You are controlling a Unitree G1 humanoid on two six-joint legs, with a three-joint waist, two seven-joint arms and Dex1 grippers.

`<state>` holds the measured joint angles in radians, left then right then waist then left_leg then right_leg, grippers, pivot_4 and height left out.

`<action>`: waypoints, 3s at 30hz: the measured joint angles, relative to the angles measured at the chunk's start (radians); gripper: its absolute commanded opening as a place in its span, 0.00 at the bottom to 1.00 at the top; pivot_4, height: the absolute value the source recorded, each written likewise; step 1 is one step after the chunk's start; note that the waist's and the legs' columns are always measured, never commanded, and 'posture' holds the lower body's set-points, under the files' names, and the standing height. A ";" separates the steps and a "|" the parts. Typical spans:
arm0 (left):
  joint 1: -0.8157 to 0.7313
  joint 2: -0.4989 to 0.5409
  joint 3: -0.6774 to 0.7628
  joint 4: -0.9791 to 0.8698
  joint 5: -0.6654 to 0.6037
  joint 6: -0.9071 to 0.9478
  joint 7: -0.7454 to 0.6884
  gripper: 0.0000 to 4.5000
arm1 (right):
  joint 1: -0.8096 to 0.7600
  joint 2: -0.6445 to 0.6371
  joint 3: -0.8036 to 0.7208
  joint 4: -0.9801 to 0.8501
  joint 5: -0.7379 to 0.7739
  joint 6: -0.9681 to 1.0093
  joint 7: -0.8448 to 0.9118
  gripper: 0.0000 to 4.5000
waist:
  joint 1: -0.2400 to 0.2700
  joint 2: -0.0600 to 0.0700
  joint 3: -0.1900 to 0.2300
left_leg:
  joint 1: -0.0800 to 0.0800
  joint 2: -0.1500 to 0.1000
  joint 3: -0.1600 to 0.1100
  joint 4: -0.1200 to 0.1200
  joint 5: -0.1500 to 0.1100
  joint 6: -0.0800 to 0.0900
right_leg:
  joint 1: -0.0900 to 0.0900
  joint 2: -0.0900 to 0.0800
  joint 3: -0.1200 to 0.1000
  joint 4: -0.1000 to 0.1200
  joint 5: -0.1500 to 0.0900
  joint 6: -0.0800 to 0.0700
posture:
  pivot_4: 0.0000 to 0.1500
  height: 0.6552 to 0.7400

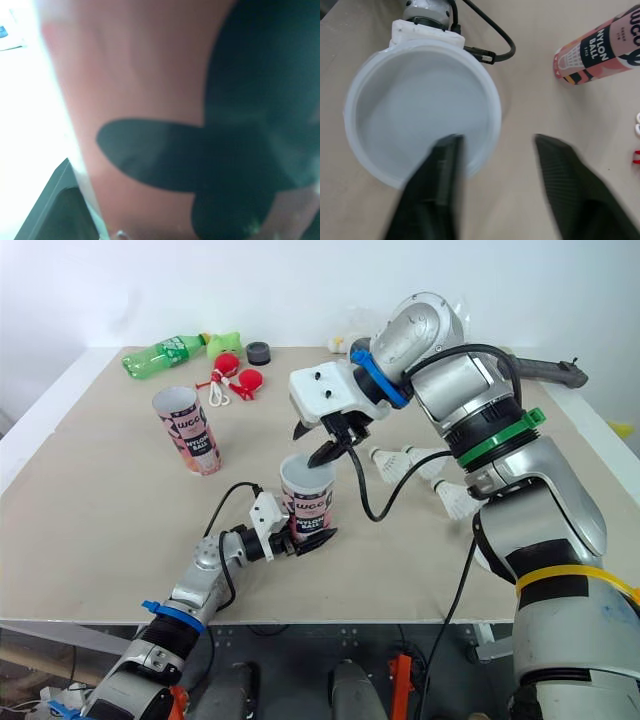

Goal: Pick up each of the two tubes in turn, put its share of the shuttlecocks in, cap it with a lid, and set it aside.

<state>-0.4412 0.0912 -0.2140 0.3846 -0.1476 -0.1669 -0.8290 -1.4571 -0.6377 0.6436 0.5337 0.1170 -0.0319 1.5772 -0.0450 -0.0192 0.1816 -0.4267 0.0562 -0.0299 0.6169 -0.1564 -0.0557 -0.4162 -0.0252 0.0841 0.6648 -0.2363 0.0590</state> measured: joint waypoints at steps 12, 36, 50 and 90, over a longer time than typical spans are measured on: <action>0.000 0.003 0.000 -0.003 -0.001 0.000 -0.004 0.76 | -0.045 -0.079 -0.013 -0.116 0.234 0.169 0.001 0.01 | -0.001 0.000 0.000 | 0.000 0.000 0.000 -0.001 0.000 0.000 | -0.001 0.000 0.000 0.000 -0.002 -0.003 | 1.00 1.00; 0.002 0.002 -0.005 0.000 0.010 0.012 -0.001 0.76 | 0.120 -0.080 0.011 -0.226 0.131 0.187 -0.001 0.01 | 0.000 0.000 -0.007 | 0.006 0.000 -0.001 0.000 -0.002 -0.002 | 0.006 0.000 -0.001 0.000 -0.005 -0.004 | 1.00 1.00; 0.024 0.009 0.001 -0.038 -0.011 0.033 -0.007 0.76 | 0.520 -0.250 -0.548 -0.569 0.450 0.630 -0.204 0.30 | 0.005 0.000 -0.007 | 0.004 0.000 -0.002 0.000 -0.008 -0.003 | 0.006 0.000 -0.001 -0.001 -0.007 0.001 | 1.00 1.00; 0.180 0.550 0.269 -0.613 -0.431 0.663 -0.184 1.00 | 1.097 0.379 -0.445 -0.459 0.113 0.191 -0.817 0.98 | -0.003 -0.009 -0.002 | 0.004 0.003 -0.002 0.000 -0.008 -0.003 | 0.004 0.003 0.000 -0.001 -0.010 -0.005 | 1.00 1.00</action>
<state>-0.2607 0.6412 0.0548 -0.2283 -0.5787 0.4959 -1.0129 -0.3599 -0.2590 0.1986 0.0745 0.2303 0.1590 0.7598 -0.0482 -0.0284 0.1799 -0.4228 0.0589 -0.0321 0.6167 -0.1648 -0.0582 -0.4119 -0.0224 0.0843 0.6639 -0.2461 0.0542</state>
